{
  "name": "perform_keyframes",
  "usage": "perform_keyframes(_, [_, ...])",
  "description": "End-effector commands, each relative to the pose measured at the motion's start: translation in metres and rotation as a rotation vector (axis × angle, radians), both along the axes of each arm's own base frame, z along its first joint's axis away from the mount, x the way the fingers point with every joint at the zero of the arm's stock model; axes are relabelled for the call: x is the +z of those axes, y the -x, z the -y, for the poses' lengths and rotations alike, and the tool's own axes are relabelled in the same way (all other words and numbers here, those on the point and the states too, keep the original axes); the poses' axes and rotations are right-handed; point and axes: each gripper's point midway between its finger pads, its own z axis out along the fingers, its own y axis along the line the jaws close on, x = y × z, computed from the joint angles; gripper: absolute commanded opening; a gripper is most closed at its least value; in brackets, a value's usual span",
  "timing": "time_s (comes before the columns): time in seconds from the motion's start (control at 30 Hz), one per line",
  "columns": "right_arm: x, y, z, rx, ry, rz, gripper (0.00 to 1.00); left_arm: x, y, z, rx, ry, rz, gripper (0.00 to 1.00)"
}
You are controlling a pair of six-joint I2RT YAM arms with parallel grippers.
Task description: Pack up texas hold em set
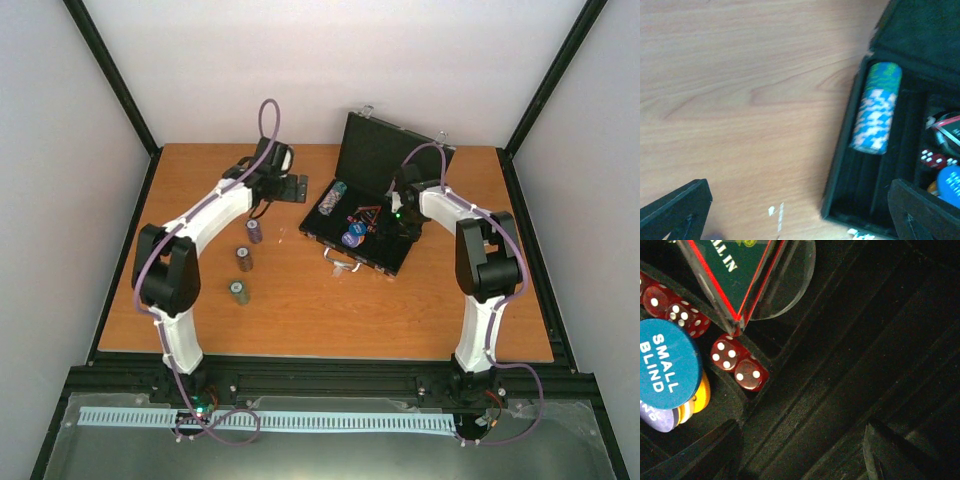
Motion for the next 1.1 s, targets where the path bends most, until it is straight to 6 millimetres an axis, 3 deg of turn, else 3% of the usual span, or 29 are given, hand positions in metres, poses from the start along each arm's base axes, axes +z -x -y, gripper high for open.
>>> perform_keyframes(0.0, [0.022, 0.002, -0.003, 0.031, -0.011, 0.033, 0.68, -0.023, 0.025, -0.057, 0.104, -0.1, -0.082, 1.0])
perform_keyframes(0.1, [0.021, 0.008, -0.001, 0.046, 0.012, 0.029, 0.68, -0.033, 0.036, -0.089, 0.172, -0.112, -0.113, 0.97])
perform_keyframes(0.2, [0.019, 0.015, 0.0, 0.052, 0.019, 0.021, 0.68, -0.039, 0.049, -0.104, 0.195, -0.132, -0.136, 0.97])
perform_keyframes(0.33, [0.017, 0.02, 0.0, 0.055, 0.013, 0.017, 0.69, -0.049, 0.061, -0.107, 0.196, -0.137, -0.158, 0.97])
perform_keyframes(0.57, [0.023, 0.019, -0.001, 0.053, 0.004, 0.038, 0.69, -0.076, 0.061, -0.104, 0.181, -0.142, -0.203, 0.91])
perform_keyframes(0.73, [0.027, 0.021, 0.001, 0.048, 0.011, 0.049, 0.69, -0.097, 0.055, -0.101, 0.171, -0.15, -0.233, 0.74])
perform_keyframes(0.9, [0.029, 0.023, 0.004, 0.043, 0.017, 0.054, 0.69, -0.115, 0.048, -0.101, 0.183, -0.168, -0.256, 0.66])
perform_keyframes(1.07, [0.03, 0.022, 0.005, 0.039, 0.027, 0.059, 0.69, -0.117, 0.041, -0.098, 0.176, -0.172, -0.267, 0.36])
